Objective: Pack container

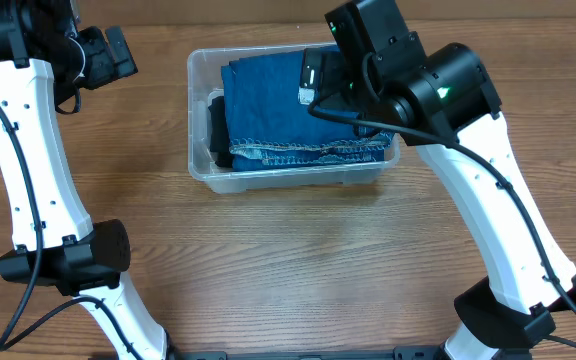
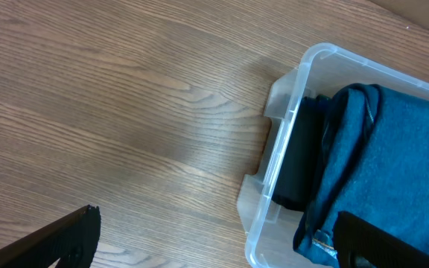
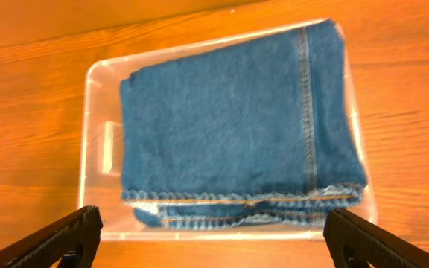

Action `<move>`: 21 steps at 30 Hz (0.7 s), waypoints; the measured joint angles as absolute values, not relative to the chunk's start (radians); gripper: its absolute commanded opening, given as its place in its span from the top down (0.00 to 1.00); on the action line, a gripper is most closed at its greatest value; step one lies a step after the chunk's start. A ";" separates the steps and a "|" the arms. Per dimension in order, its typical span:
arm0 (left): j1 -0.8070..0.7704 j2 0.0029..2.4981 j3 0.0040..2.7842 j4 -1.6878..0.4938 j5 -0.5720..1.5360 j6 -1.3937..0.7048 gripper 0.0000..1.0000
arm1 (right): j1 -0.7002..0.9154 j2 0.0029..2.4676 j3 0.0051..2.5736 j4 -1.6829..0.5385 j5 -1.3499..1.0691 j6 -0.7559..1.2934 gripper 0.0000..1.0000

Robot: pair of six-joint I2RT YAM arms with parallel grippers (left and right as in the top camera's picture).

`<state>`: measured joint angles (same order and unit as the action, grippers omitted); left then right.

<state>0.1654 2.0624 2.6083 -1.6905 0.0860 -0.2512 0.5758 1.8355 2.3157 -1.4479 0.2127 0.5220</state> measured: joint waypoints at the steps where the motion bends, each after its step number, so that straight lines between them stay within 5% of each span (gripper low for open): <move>1: 0.165 2.062 2.608 -1.690 0.086 -0.251 0.00 | 0.575 1.836 2.316 -1.442 0.239 0.519 0.00; 6: 0.165 2.062 2.608 -1.691 0.086 -0.251 0.00 | 0.570 1.767 2.315 -1.433 0.385 0.511 0.00; 13: 0.165 2.062 2.608 -1.691 0.086 -0.251 0.00 | 0.439 1.374 2.235 -1.425 0.445 0.503 0.00; 21: 0.165 2.062 2.608 -1.690 0.086 -0.251 0.00 | 0.101 0.775 1.333 -0.831 0.189 0.309 0.00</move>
<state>0.1654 2.0617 2.6083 -1.6901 0.0860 -0.2512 0.1013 0.7753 1.3327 -0.8307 0.1886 0.3092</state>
